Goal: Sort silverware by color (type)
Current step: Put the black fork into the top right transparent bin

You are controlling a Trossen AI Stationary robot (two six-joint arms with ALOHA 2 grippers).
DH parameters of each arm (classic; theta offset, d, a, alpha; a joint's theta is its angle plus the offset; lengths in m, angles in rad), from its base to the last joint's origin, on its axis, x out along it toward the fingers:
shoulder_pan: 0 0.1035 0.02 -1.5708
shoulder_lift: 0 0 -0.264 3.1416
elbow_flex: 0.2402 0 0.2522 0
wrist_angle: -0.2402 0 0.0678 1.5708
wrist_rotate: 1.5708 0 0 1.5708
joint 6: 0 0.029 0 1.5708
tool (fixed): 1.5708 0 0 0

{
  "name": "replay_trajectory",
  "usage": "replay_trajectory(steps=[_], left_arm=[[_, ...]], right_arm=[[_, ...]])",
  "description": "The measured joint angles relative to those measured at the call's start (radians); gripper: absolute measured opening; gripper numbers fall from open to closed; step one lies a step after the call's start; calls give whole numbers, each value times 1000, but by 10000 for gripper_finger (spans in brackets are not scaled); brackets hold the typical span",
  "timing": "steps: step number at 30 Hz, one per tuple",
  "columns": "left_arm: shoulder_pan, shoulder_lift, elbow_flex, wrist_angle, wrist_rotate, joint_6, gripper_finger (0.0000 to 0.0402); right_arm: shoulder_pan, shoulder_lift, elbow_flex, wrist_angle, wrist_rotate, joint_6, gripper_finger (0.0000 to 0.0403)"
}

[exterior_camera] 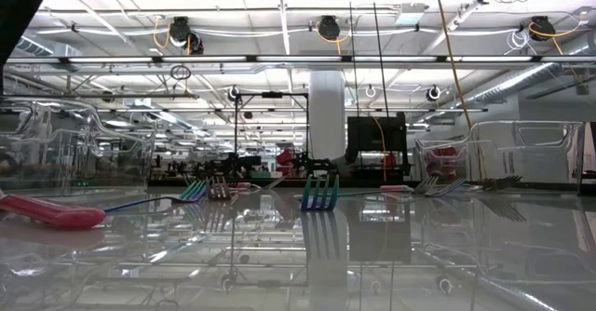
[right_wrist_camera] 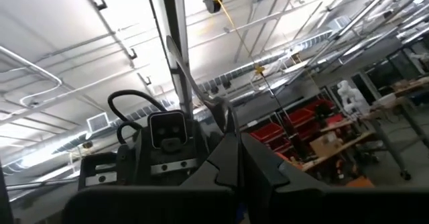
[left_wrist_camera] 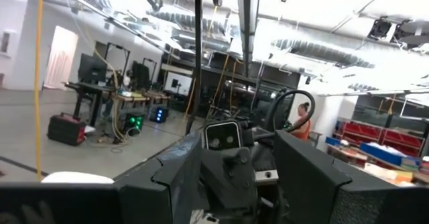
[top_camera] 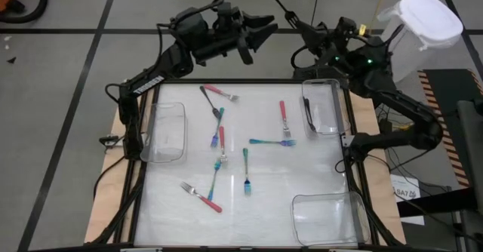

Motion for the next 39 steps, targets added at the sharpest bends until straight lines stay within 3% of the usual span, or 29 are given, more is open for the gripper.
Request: replay_trajectory(steps=[13, 30, 39], left_arm=[[21, 7, 0, 33, -35, 18, 188], [56, 64, 0, 92, 10, 11, 187], [68, 64, 0, 88, 33, 15, 124]], right_arm=[[4, 39, 0, 32, 1, 9, 0], [4, 53, 0, 42, 2, -5, 0], [4, 57, 0, 43, 5, -5, 0]])
